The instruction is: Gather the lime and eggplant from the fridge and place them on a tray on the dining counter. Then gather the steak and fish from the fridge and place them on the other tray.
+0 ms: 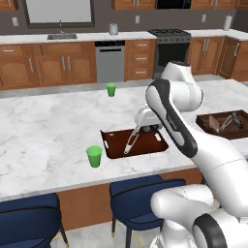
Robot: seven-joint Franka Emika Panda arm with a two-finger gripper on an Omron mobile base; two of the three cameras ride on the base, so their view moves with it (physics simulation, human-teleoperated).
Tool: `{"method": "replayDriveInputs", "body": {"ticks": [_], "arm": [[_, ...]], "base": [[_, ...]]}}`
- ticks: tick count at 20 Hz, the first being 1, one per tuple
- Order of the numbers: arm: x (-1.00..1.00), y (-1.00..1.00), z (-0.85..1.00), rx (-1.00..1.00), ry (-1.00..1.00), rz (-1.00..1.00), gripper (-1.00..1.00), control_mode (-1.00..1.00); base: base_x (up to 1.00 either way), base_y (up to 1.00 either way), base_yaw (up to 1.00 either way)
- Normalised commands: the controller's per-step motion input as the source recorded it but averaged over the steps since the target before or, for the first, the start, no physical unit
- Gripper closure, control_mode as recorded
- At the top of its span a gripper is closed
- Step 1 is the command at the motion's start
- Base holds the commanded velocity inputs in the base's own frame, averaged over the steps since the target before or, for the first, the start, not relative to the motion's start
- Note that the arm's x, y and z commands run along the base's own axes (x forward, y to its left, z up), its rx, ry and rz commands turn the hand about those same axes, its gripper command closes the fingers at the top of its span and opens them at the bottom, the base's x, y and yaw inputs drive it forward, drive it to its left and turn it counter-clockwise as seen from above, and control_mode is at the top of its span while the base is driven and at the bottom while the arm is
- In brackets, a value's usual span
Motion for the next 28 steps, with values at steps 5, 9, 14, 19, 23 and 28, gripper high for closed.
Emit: {"method": "replayDriveInputs", "body": {"ticks": [5,9,14,19,23,28], "arm": [[0.85,0.00,-0.51,0.00,0.00,0.04,1.00,-1.00],[0.72,0.18,-0.30,0.00,0.00,-0.05,1.00,-1.00],[0.62,0.34,-0.28,0.00,0.01,-0.10,1.00,-1.00],[0.43,0.10,-0.39,0.00,0.06,-0.07,1.00,-1.00],[0.40,0.02,-0.34,0.00,0.04,-0.06,1.00,-1.00],[0.32,0.12,-0.27,-0.01,0.03,-0.10,1.00,-1.00]], "base": [[0.00,0.00,0.00],[0.00,0.00,0.00],[0.00,0.00,0.00],[0.00,0.00,0.00],[0.00,0.00,0.00],[0.00,0.00,0.00]]}}
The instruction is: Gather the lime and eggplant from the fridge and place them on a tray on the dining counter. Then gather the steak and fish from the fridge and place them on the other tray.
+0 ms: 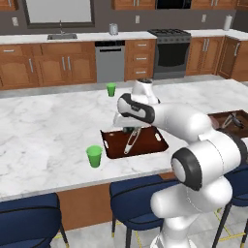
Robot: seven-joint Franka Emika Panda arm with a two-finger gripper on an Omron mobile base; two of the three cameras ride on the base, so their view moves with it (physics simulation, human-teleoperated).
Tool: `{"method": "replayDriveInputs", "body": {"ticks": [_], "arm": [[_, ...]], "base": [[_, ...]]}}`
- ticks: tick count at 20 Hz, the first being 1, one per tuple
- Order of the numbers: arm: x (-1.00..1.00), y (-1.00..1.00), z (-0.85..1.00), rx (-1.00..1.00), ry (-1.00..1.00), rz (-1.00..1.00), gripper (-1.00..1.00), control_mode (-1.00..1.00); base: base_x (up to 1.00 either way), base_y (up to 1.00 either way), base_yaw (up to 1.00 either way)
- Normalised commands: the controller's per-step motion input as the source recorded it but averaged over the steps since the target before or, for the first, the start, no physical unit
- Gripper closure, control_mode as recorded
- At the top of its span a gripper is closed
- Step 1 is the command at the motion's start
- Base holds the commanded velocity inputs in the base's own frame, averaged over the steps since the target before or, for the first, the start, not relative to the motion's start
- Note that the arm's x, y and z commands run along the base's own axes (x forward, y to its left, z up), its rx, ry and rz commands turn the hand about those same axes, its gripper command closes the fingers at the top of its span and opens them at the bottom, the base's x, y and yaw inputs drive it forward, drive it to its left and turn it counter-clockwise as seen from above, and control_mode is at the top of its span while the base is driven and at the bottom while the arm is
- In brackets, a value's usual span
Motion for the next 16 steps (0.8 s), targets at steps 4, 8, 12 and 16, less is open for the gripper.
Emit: {"method": "replayDriveInputs", "body": {"ticks": [4,8,12,16], "arm": [[0.24,0.13,-0.29,-0.02,0.03,-0.10,1.00,-1.00],[0.22,0.10,-0.32,-0.02,0.03,-0.09,1.00,-1.00],[0.17,0.08,-0.39,-0.04,0.01,-0.08,1.00,-1.00],[0.16,0.08,-0.41,-0.05,0.00,-0.08,1.00,-1.00]], "base": [[0.00,0.00,0.00],[0.00,0.00,0.00],[0.00,0.00,0.00],[0.00,0.00,0.00]]}}
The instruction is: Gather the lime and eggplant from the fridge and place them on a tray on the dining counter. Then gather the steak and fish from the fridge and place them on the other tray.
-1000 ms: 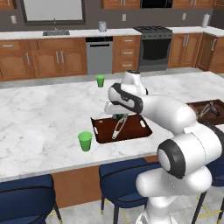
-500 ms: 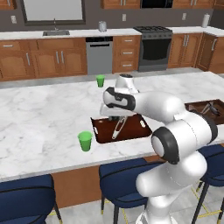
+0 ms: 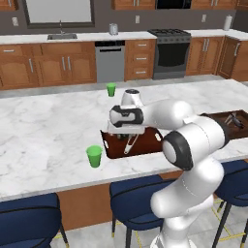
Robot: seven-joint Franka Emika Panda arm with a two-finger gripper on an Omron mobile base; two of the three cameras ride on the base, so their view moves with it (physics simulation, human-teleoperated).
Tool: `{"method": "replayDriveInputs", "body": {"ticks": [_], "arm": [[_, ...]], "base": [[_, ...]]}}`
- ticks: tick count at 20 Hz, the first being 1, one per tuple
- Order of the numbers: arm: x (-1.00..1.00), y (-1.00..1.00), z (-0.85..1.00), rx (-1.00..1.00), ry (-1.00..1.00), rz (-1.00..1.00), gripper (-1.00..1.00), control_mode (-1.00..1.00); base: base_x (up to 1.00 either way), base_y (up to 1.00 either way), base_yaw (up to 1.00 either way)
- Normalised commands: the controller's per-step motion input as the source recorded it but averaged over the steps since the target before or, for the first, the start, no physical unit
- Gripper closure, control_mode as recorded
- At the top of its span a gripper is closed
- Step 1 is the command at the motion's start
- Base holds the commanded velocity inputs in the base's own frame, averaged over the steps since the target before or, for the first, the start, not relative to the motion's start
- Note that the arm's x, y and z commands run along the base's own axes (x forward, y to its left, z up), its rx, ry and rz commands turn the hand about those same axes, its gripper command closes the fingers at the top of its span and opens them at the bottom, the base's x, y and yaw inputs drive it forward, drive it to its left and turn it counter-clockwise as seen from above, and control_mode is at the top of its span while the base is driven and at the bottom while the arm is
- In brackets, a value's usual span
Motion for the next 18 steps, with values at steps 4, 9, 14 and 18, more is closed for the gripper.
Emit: {"method": "replayDriveInputs", "body": {"ticks": [4,9,14,18], "arm": [[0.14,0.11,-0.36,-0.05,0.00,-0.09,1.00,-1.00],[0.20,0.06,-0.22,-0.01,0.00,-0.08,1.00,-1.00],[0.35,0.00,-0.19,0.00,0.00,-0.03,1.00,-1.00],[0.23,0.00,-0.28,0.00,0.00,0.00,1.00,-1.00]], "base": [[0.00,0.00,0.00],[0.00,0.00,0.00],[0.00,0.00,0.00],[0.00,0.00,0.00]]}}
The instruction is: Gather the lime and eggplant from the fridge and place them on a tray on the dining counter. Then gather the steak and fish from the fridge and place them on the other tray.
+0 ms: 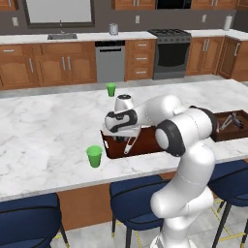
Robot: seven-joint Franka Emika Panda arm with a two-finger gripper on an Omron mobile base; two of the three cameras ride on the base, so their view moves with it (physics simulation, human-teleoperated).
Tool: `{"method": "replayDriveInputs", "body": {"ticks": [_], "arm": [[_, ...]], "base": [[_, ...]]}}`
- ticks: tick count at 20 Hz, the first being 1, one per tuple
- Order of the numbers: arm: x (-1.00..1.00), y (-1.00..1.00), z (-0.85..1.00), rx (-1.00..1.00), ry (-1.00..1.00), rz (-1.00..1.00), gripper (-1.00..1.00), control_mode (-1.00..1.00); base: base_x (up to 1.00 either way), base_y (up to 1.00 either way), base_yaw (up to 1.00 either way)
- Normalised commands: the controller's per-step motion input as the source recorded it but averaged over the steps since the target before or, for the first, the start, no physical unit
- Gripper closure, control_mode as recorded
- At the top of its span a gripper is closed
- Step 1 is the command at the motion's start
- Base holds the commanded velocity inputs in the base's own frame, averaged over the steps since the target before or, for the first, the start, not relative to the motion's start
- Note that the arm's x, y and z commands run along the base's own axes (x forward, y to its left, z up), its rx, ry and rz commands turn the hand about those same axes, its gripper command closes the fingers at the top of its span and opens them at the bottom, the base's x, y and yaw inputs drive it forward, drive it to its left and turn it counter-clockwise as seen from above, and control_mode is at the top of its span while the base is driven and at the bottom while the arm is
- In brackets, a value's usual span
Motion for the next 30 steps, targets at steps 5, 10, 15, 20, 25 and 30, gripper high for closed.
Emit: {"method": "replayDriveInputs", "body": {"ticks": [5,10,15,20,25,30], "arm": [[0.03,0.00,-0.37,0.00,0.00,0.00,1.00,-1.00],[0.05,0.00,-0.47,0.00,0.00,0.00,1.00,-1.00],[0.03,0.00,-0.59,0.00,0.00,0.00,1.00,-1.00],[0.00,0.00,-0.62,0.00,0.00,0.00,-1.00,-1.00],[0.00,-0.08,-0.33,0.01,0.00,0.00,-1.00,-1.00],[-0.01,-0.19,-0.17,0.02,0.00,0.00,-1.00,-1.00]], "base": [[0.00,0.00,0.00],[0.00,0.00,0.00],[0.00,0.00,0.00],[0.00,0.00,0.00],[0.00,0.00,0.00],[0.00,0.00,0.00]]}}
